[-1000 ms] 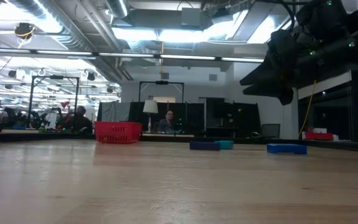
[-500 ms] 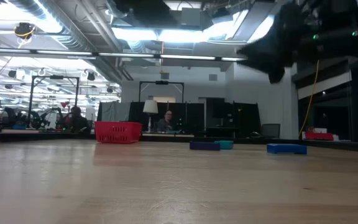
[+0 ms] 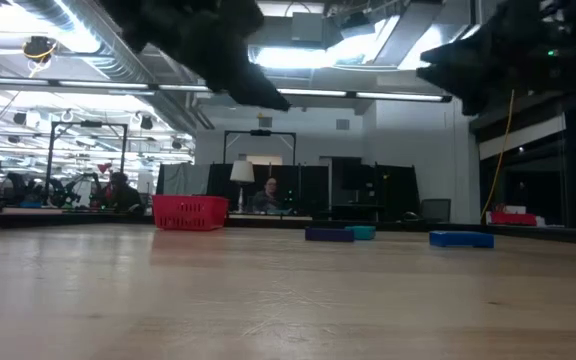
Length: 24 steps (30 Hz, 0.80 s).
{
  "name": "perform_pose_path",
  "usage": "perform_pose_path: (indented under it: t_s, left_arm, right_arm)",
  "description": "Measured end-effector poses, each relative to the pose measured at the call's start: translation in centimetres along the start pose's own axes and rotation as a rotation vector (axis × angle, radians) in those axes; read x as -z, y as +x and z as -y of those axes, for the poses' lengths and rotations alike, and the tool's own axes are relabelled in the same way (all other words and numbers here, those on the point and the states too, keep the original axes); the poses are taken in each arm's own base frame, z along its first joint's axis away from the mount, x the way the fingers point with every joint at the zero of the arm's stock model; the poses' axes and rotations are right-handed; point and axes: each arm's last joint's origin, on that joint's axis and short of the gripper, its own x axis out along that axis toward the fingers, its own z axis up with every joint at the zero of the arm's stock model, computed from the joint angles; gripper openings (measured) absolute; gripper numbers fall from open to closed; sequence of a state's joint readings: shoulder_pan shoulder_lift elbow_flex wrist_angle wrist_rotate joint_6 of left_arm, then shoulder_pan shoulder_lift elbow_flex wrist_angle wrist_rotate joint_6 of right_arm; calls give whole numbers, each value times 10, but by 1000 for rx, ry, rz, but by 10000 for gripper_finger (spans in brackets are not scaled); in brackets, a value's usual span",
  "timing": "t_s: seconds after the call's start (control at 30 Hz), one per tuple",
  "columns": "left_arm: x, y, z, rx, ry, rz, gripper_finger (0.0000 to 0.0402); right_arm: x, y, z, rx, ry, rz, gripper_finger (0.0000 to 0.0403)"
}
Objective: Pick & Place Office items
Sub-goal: Put the left blue digital clock into the green bin
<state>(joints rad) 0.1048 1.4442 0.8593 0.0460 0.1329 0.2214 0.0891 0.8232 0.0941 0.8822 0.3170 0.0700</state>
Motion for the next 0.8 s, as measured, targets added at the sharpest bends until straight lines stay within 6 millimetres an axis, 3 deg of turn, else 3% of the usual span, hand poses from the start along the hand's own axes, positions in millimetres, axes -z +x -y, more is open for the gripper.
perform_pose_path:
  t_s: [0.27,0.57,0.8]
  left_arm:
    - [27,47,-15,-8,-45,-80,221]
    - [33,95,-37,-25,-57,-167,221]
    - [40,119,-43,-37,-1,-297,221]
  right_arm:
    - [-10,-11,-2,-99,36,70,183]
    - [-9,-11,-3,-106,14,60,183]
    - [-8,-11,-4,-144,13,56,183]
